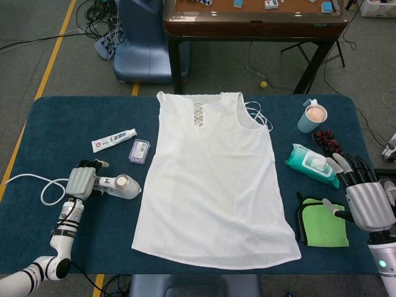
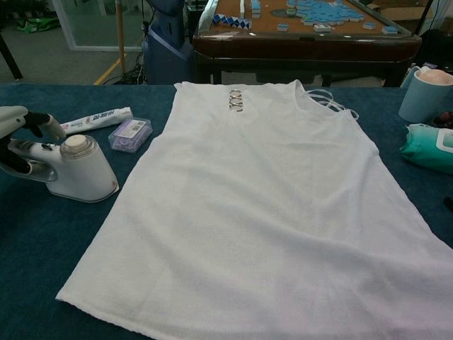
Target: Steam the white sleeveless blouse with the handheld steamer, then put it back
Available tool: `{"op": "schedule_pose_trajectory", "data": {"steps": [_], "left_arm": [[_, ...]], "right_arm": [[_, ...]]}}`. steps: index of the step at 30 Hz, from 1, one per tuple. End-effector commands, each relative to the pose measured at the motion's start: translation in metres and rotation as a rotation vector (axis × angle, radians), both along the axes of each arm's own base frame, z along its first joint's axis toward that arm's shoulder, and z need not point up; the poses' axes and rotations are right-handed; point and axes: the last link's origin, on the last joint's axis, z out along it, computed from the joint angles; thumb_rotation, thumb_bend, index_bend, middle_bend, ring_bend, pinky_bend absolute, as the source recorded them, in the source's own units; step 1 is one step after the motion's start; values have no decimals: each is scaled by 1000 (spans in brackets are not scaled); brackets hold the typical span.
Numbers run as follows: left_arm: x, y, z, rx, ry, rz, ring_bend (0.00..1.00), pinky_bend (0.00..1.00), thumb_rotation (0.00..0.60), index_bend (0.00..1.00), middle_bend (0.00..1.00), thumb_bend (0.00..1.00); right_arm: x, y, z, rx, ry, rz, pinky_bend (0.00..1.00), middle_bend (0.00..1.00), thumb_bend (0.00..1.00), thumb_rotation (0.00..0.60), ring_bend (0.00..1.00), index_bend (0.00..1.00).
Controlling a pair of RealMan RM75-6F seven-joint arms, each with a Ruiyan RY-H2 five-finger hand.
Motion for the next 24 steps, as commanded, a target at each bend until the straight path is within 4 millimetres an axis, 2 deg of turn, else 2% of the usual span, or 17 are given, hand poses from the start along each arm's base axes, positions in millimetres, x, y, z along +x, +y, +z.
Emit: {"op": "schedule_pose_trajectory", "data": {"steps": [1,4,9,17,20,24], "left_arm": [[2,3,-7,-11,5,-12,259,151,600,306,296,247],[3,6,-11,-9,10,-24,273,165,600,331,311,246],[4,11,-16,1,24,-51,348,253,600,471,387,246],[2,18,-21,28,-5,-71,516,415,600,693,590,247],[0,20,-23,33,-50,-57,557,505,600,727,629,248],[-2,24,-25,41,-131,-27,600,557,600,763,682,249]], "right_arm": [[-1,1,0,0,0,-4,15,87,241,600,0,0],[-2,2,1,-1,1,-10,15,87,241,600,0,0],[-4,3,0,2,0,-17,15,87,242,600,0,0],[-5,3,-1,10,1,-28,15,87,241,600,0,0],[-4,2,-2,11,1,-28,15,87,241,600,0,0],[-4,2,-3,17,2,-28,15,87,241,600,0,0]]}}
